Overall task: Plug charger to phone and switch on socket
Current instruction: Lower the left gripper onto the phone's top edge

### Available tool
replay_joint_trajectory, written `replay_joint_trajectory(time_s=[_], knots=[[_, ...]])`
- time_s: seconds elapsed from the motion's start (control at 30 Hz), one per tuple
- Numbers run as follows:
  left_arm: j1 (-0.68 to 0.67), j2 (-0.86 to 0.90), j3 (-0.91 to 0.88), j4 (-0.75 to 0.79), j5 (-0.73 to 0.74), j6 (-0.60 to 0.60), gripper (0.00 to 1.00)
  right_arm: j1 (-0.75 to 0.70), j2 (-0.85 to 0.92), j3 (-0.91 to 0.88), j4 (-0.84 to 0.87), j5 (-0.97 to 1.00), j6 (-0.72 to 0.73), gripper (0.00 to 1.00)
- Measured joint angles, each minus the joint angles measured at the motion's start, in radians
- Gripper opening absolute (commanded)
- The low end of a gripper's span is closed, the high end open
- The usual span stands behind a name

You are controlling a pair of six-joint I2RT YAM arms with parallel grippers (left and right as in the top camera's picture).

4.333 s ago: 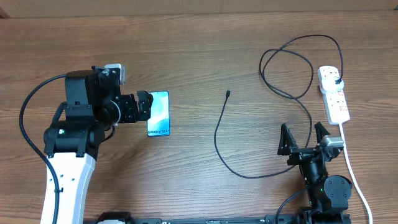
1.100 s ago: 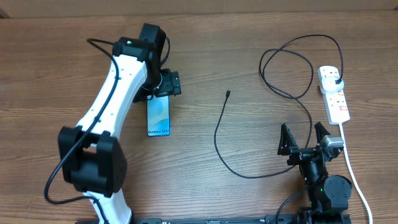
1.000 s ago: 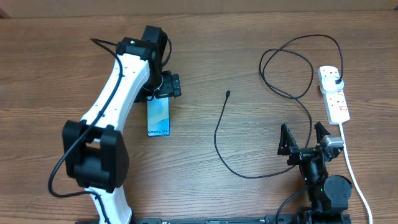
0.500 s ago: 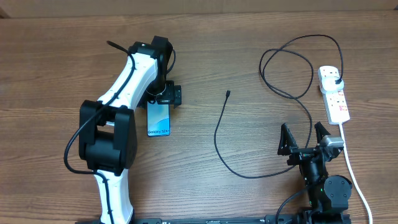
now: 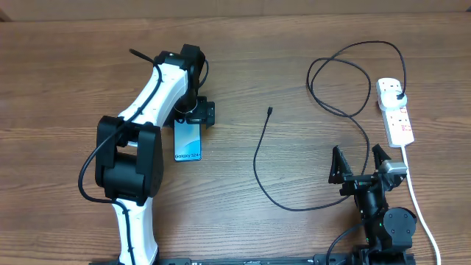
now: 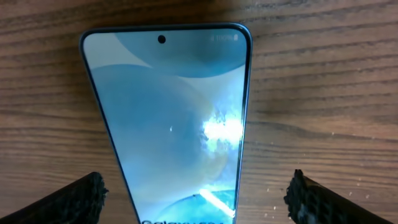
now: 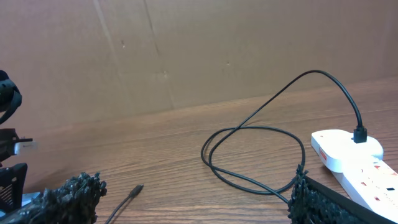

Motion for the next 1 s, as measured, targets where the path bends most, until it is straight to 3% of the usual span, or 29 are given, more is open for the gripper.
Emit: replay_joint_trajectory(time_s=[1.0], knots=[[0.000,0.000,-0.047,0.034,0.000,-0.042,0.97,0.000,0.000,0.000,0.000,0.000,0.000,1.00]])
